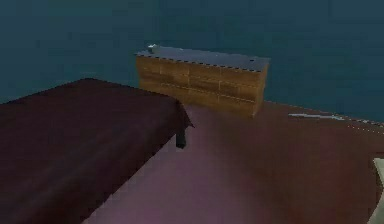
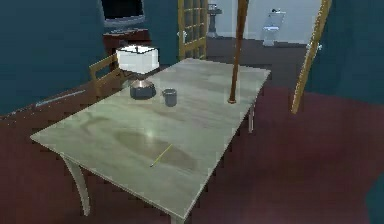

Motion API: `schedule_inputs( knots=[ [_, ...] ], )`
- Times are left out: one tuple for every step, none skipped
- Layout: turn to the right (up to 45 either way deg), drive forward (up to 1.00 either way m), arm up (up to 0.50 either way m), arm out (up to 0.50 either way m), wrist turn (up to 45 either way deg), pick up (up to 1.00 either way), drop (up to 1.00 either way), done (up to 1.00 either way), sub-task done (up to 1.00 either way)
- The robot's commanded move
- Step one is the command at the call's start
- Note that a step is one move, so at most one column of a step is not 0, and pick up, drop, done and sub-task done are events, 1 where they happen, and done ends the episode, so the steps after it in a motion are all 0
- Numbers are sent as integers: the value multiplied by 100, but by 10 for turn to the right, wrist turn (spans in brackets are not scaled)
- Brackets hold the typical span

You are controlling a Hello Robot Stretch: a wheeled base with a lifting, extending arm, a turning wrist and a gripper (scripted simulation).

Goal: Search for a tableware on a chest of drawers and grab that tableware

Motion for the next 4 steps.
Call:
schedule_inputs(
  knots=[
    [0, 5, 0, 0, 0, 0, 0, 0, 0],
    [180, 0, 0, 0, 0, 0, 0, 0, 0],
    [0, 100, 0, 0, 0, 0, 0, 0, 0],
    [30, 0, 0, 0, 0, 0, 0, 0, 0]
  ],
)
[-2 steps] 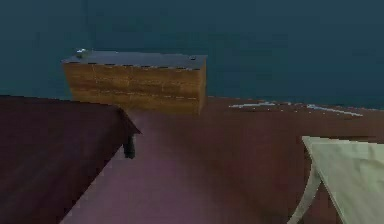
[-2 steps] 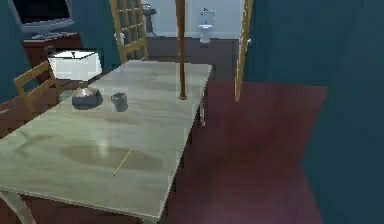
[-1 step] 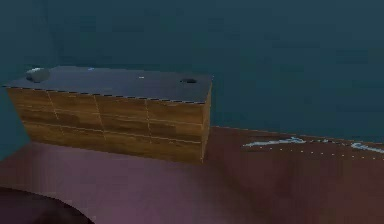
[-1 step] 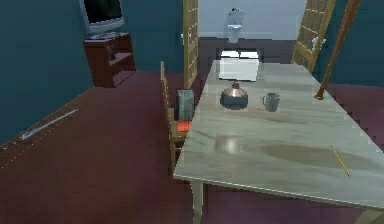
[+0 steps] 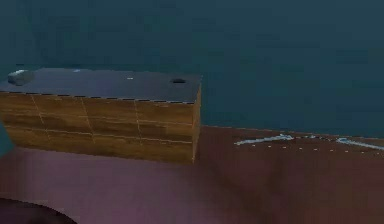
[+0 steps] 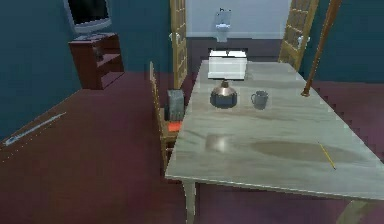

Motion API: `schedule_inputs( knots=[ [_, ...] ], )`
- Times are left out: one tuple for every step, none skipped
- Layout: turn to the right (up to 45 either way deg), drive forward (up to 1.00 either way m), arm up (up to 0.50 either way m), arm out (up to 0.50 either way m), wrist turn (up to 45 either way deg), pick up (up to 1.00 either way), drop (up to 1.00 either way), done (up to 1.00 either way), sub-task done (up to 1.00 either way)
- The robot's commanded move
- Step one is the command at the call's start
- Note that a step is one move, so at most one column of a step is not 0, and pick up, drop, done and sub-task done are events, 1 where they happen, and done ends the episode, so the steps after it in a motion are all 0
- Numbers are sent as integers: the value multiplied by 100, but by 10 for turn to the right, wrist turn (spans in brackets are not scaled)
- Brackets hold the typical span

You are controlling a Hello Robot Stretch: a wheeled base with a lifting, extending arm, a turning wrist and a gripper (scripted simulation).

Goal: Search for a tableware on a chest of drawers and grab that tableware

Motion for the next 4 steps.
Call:
schedule_inputs(
  knots=[
    [0, 40, 0, 0, 0, 0, 0, 0, 0],
    [450, 0, 0, 0, 0, 0, 0, 0, 0],
    [300, 0, 0, 0, 0, 0, 0, 0, 0],
    [0, 100, 0, 0, 0, 0, 0, 0, 0]
  ],
)
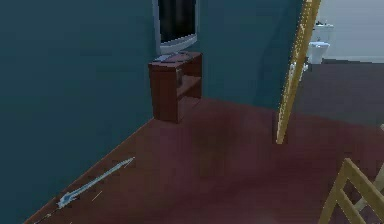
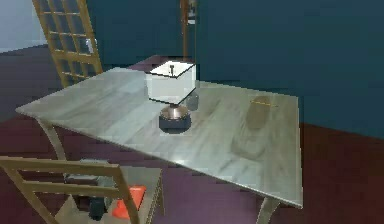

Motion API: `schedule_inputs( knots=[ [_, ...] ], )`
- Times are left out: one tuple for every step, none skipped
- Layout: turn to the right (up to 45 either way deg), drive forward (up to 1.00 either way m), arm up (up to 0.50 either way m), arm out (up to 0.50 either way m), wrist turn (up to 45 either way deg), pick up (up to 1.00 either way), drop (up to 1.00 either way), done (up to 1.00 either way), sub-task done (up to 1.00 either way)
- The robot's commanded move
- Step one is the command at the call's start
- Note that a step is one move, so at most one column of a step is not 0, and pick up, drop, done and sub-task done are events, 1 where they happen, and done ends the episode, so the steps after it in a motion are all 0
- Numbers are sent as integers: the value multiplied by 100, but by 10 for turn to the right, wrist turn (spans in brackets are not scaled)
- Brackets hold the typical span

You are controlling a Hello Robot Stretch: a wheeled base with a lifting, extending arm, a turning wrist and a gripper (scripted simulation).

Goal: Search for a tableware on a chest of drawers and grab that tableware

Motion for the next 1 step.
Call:
schedule_inputs(
  knots=[
    [0, 40, 0, 0, 0, 0, 0, 0, 0]
  ],
)
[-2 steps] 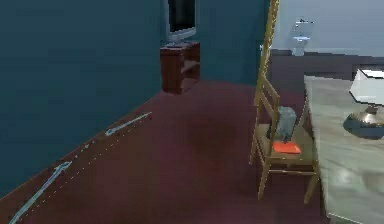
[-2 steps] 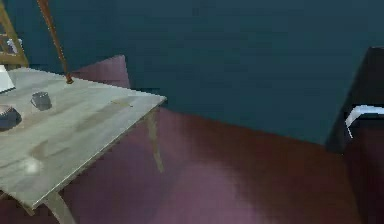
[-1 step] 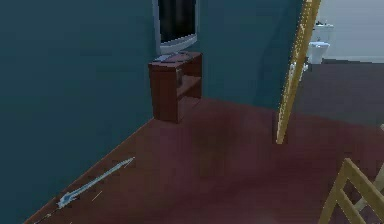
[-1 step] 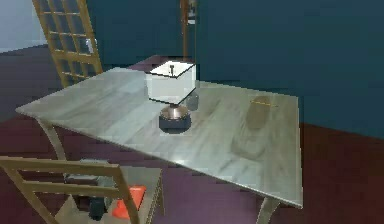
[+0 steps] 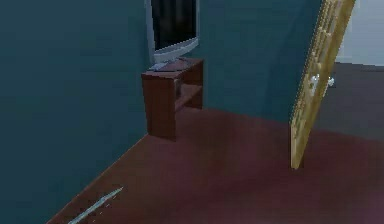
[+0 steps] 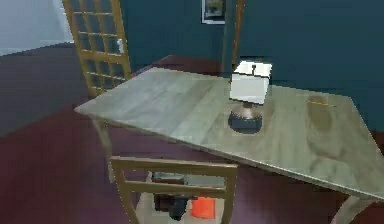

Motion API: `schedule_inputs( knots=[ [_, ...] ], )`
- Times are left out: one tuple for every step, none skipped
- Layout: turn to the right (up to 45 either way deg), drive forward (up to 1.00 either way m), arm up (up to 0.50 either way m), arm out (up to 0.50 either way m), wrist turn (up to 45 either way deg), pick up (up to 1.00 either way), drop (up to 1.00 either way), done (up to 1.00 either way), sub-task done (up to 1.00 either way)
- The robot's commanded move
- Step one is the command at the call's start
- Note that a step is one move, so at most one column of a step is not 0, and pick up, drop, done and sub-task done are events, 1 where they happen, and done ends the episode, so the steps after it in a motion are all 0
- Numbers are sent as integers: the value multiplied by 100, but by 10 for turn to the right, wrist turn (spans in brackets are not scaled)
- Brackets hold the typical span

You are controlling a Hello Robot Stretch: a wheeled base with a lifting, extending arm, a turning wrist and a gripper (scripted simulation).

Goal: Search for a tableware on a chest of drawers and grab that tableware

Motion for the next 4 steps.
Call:
schedule_inputs(
  knots=[
    [300, 0, 0, 0, 0, 0, 0, 0, 0],
    [0, 65, 0, 0, 0, 0, 0, 0, 0],
    [240, 0, 0, 0, 0, 0, 0, 0, 0],
    [0, 95, 0, 0, 0, 0, 0, 0, 0]
  ],
)
